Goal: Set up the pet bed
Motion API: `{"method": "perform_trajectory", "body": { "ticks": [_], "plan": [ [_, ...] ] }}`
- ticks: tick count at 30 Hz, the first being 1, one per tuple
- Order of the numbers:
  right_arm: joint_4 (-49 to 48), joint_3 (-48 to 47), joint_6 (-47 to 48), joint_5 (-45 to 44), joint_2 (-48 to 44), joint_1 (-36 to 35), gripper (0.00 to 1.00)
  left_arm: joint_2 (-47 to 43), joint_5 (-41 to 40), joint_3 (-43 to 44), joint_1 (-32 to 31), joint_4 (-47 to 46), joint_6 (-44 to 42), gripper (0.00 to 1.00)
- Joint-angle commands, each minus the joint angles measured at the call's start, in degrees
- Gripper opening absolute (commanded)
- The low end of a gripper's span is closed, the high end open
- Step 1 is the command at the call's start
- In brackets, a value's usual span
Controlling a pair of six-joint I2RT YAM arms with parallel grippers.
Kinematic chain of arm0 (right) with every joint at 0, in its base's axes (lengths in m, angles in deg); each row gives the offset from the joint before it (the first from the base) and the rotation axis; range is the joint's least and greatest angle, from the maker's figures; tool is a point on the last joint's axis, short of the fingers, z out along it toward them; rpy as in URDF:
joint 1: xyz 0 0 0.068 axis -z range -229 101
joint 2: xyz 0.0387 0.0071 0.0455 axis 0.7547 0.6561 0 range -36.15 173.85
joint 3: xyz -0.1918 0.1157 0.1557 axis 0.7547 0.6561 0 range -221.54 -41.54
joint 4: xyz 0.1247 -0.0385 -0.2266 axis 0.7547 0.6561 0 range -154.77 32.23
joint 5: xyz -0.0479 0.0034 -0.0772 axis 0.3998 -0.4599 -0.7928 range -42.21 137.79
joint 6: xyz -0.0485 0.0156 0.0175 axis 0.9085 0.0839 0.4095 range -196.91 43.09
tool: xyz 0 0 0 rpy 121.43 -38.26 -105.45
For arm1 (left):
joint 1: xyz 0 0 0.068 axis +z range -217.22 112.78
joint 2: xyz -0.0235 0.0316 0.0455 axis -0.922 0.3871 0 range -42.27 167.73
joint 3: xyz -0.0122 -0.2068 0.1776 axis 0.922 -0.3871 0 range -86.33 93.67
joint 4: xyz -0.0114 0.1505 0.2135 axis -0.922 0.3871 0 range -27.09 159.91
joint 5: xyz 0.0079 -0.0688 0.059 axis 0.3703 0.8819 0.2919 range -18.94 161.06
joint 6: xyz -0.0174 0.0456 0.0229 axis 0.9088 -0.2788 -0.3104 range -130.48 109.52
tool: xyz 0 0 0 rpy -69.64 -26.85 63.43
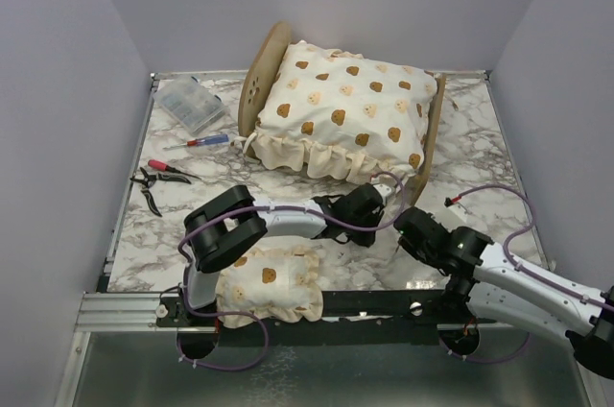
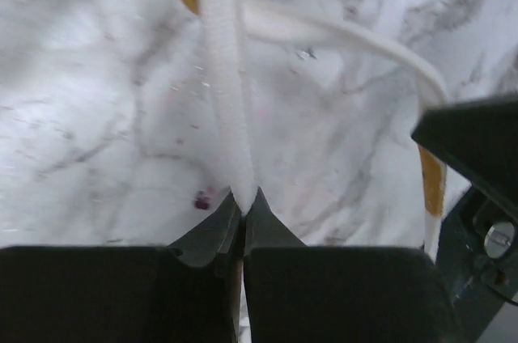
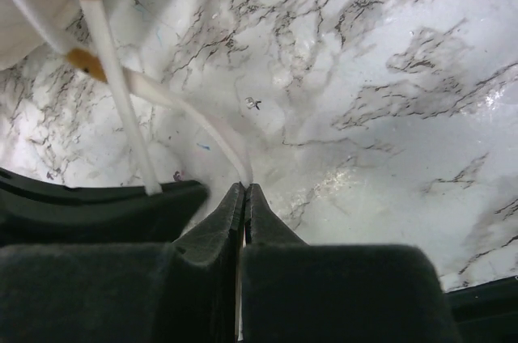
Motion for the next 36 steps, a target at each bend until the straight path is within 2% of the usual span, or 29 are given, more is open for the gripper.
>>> {"method": "perform_trajectory", "body": {
  "ticks": [1, 3, 8, 12, 23, 31, 36],
  "plan": [
    [4.22, 0.85, 3.07, -3.66, -4.46, -0.17, 0.01, -1.75, -1.83, -3.83, -2.46, -2.04, 3.77, 0.06],
    [5.08, 0.6, 4.09, -3.23, -5.31, -0.17, 0.01, -3.58, -3.17, -4.35, -2.66, -3.21, 4.35, 0.19],
    [6.4, -0.42, 6.25, -2.29, -5.16, -0.17, 0.01, -9.36, -8.54, -3.26, -2.65, -5.23, 3.07, 0.29],
    [5.98, -1.49, 8.04, -1.38, -4.59, -0.17, 0.01, -9.83, -11.48, 0.5, -2.51, -6.29, 1.27, 0.37],
    [5.95, -1.83, 8.13, -0.43, -5.18, -0.17, 0.01, 2.43, -16.45, 11.67, -1.62, -9.43, 1.62, 0.38],
    [5.63, -1.74, 7.53, 0.57, -5.24, -0.17, 0.01, 6.24, -22.57, 13.68, -1.35, -10.62, 2.15, 0.37],
    [4.95, -1.74, 7.6, 1.05, -4.85, -0.17, 0.01, 6.71, -22.47, 13.41, -1.32, -13.72, 0.9, 0.37]
  ]
}}
